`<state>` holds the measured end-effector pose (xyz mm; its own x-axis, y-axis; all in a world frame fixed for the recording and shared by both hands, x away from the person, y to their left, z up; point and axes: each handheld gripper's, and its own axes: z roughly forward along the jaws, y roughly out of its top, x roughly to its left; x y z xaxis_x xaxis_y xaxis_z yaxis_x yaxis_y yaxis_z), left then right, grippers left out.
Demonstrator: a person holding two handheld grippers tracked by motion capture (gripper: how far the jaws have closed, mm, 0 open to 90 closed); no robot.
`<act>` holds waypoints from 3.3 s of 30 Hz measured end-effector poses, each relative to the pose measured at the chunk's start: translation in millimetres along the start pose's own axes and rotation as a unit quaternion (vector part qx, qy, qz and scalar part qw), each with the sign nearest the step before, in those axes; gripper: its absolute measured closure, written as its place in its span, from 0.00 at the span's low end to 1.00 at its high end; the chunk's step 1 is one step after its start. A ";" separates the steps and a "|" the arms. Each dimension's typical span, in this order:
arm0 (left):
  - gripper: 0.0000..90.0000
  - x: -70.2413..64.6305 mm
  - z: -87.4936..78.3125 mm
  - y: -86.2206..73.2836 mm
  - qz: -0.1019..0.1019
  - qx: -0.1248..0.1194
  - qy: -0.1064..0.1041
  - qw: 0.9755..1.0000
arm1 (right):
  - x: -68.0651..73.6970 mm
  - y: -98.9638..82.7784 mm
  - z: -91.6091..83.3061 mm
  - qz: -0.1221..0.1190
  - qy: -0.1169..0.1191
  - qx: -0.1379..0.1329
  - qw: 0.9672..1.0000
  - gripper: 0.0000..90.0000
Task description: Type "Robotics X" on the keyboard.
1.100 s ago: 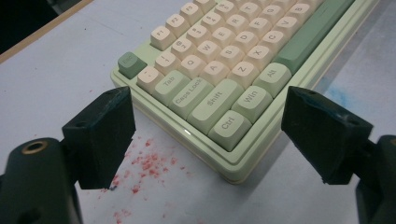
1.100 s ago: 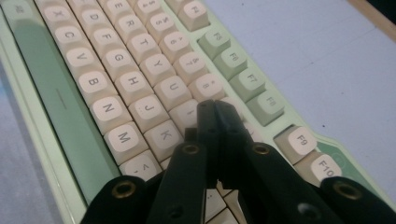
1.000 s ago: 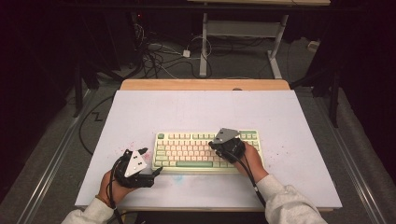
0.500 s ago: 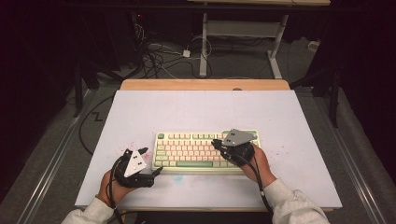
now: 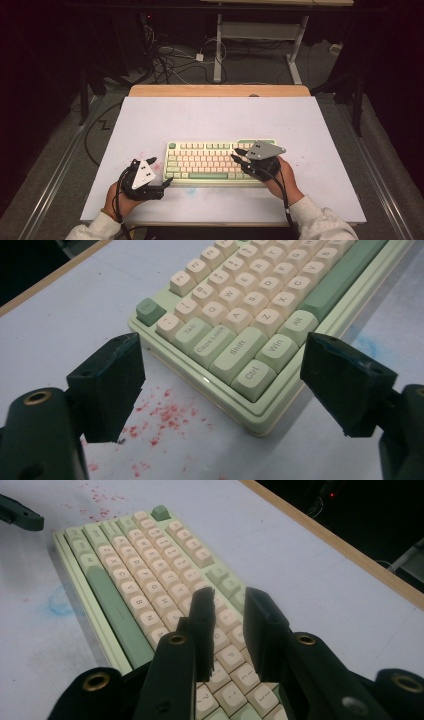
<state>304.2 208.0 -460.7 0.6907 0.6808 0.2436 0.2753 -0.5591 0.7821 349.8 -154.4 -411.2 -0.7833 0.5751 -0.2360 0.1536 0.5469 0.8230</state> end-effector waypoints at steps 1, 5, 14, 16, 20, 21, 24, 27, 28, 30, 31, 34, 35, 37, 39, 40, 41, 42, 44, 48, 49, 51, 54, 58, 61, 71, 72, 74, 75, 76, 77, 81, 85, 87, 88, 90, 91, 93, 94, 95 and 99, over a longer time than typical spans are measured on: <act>0.19 0.0 0.1 0.0 0.000 0.001 -0.001 1.000 | 0.1 -0.2 -0.9 0.003 0.001 0.000 1.000 0.83; 0.19 -1.2 -0.7 1.0 0.001 -0.003 -0.002 1.000 | 0.4 -0.9 -3.4 0.003 0.000 0.000 1.000 0.79; 0.19 0.7 -6.3 2.9 -0.014 -0.018 -0.010 1.000 | -0.6 -6.4 -10.1 0.010 -0.012 -0.002 1.000 0.55; 0.20 0.5 -6.1 3.3 -0.013 -0.016 -0.009 1.000 | -0.7 -8.0 -13.1 0.009 -0.023 -0.003 1.000 0.51; 0.20 0.7 -6.2 4.4 -0.018 -0.016 -0.011 1.000 | 0.1 -11.7 -21.3 0.005 -0.032 -0.019 0.999 0.37; 0.21 0.6 -6.6 4.9 -0.018 -0.016 -0.011 1.000 | 0.2 -13.0 -23.5 0.006 -0.033 -0.022 0.999 0.34; 0.21 0.5 -7.3 7.3 -0.025 -0.017 -0.013 0.999 | 0.1 -17.5 -30.5 0.007 -0.032 -0.030 0.999 0.30; 0.21 0.2 -6.0 10.1 -0.028 -0.011 -0.009 0.999 | -0.2 -22.8 -38.6 0.006 -0.037 -0.040 0.998 0.27; 0.23 0.2 -5.9 10.9 -0.030 -0.012 -0.014 0.999 | -0.3 -24.9 -41.3 0.008 -0.038 -0.041 0.998 0.27; 0.29 0.4 -6.3 13.7 -0.027 -0.013 -0.023 0.999 | -0.9 -29.3 -46.5 0.012 -0.041 -0.044 0.998 0.27; 0.30 1.0 -6.3 15.5 -0.021 -0.016 -0.024 0.999 | -1.0 -31.5 -48.7 0.014 -0.043 -0.041 0.998 0.27; 0.48 2.2 -3.3 20.5 -0.018 -0.007 -0.045 0.999 | -1.6 -37.6 -55.3 0.015 -0.048 -0.038 0.998 0.26; 0.53 2.2 -2.0 22.1 -0.015 -0.004 -0.055 0.998 | -1.8 -39.4 -57.3 0.014 -0.050 -0.036 0.998 0.26; 0.68 0.5 -0.1 25.7 -0.004 -0.002 -0.058 0.998 | -1.7 -42.8 -60.9 0.013 -0.055 -0.032 0.998 0.26; 0.81 -0.3 2.2 30.2 -0.001 -0.004 -0.066 0.998 | -1.3 -46.5 -64.3 0.010 -0.058 -0.029 0.998 0.26; 0.87 -0.8 3.8 32.9 0.000 -0.002 -0.070 0.998 | -0.8 -48.3 -65.9 0.011 -0.061 -0.026 0.998 0.26; 0.92 -1.2 5.7 35.9 0.004 0.000 -0.074 0.997 | -0.6 -50.4 -67.7 0.010 -0.064 -0.026 0.998 0.27; 0.95 -2.0 7.5 38.9 0.007 0.000 -0.079 0.997 | -0.5 -52.6 -69.2 0.011 -0.065 -0.026 0.998 0.28; 0.97 -3.7 11.4 44.8 0.009 0.002 -0.088 0.996 | 0.5 -57.8 -72.5 0.012 -0.067 -0.020 0.997 0.28; 0.97 -10.7 21.3 56.6 0.027 0.013 -0.108 0.994 | 1.3 -60.9 -75.3 0.013 -0.068 -0.017 0.997 0.27; 0.97 -12.5 24.0 59.7 0.032 0.016 -0.114 0.993 | 1.3 -61.6 -75.8 0.012 -0.069 -0.015 0.997 0.27; 0.97 -15.5 30.1 66.2 0.037 0.020 -0.122 0.992 | 0.7 -63.2 -76.7 0.012 -0.070 -0.013 0.997 0.27; 0.97 -18.8 39.2 75.9 0.041 0.024 -0.130 0.990 | -0.6 -64.6 -77.0 0.016 -0.073 -0.010 0.997 0.27; 0.97 -22.1 51.0 86.4 0.048 0.033 -0.133 0.989 | -0.3 -65.4 -75.8 0.013 -0.070 -0.008 0.997 0.28; 0.97 -24.1 58.7 91.8 0.046 0.034 -0.138 0.989 | 0.5 -66.9 -74.0 0.013 -0.065 -0.003 0.998 0.28; 0.97 -35.0 78.8 98.4 0.061 0.065 -0.162 0.983 | -0.2 -68.0 -72.9 0.011 -0.068 0.004 0.998 0.28; 0.97 -35.4 80.2 98.3 0.060 0.067 -0.163 0.983 | -0.1 -67.9 -72.6 0.011 -0.068 0.005 0.998 0.28; 0.97 -35.9 82.7 98.0 0.062 0.074 -0.161 0.982 | 0.2 -67.8 -72.1 0.009 -0.067 0.006 0.998 0.28; 0.97 -36.2 84.1 97.6 0.060 0.076 -0.161 0.982 | 0.2 -67.7 -71.9 0.007 -0.067 0.006 0.998 0.28; 0.97 -36.4 85.6 97.3 0.058 0.078 -0.162 0.982 | 0.4 -67.7 -71.6 0.007 -0.067 0.006 0.998 0.28; 0.97 -36.7 86.8 96.9 0.059 0.080 -0.161 0.982 | 0.6 -67.6 -71.5 0.007 -0.068 0.007 0.998 0.28; 0.97 -38.4 89.1 95.6 0.062 0.088 -0.157 0.982 | 0.2 -67.3 -71.9 0.004 -0.069 0.006 0.998 0.28; 0.97 -37.9 90.4 94.7 0.060 0.090 -0.155 0.982 | -0.1 -67.2 -72.2 0.003 -0.071 0.004 0.997 0.28; 0.97 -37.8 90.5 94.7 0.061 0.090 -0.155 0.982 | 0.1 -67.1 -72.4 0.002 -0.071 0.003 0.997 0.28; 0.97 -37.8 90.5 94.7 0.061 0.090 -0.154 0.982 | 0.0 -67.1 -72.5 0.001 -0.071 0.003 0.997 0.28; 0.97 -37.7 90.7 94.6 0.062 0.091 -0.155 0.982 | -0.2 -67.3 -72.5 0.001 -0.071 0.005 0.997 0.28; 0.97 -37.9 90.6 94.6 0.063 0.091 -0.153 0.982 | -0.3 -67.5 -72.4 0.001 -0.071 0.005 0.997 0.28; 0.97 -38.5 90.7 94.7 0.065 0.092 -0.152 0.982 | -0.2 -67.7 -72.4 0.000 -0.072 0.006 0.997 0.28; 0.97 -38.5 90.4 94.7 0.065 0.091 -0.151 0.982 | -0.1 -67.6 -72.4 0.000 -0.072 0.006 0.997 0.28; 0.97 -38.6 90.4 94.7 0.065 0.091 -0.151 0.982 | 0.0 -67.6 -72.4 0.000 -0.071 0.005 0.997 0.28; 0.97 -38.6 90.1 94.7 0.066 0.092 -0.150 0.982 | 1.1 -67.5 -71.9 -0.001 -0.069 0.006 0.998 0.28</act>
<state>363.9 86.1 -447.7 0.8874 0.4410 0.1342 0.2665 -0.7284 0.6312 295.3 -234.5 -429.9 -0.6935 0.6515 -0.3076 0.1594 0.5551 0.8163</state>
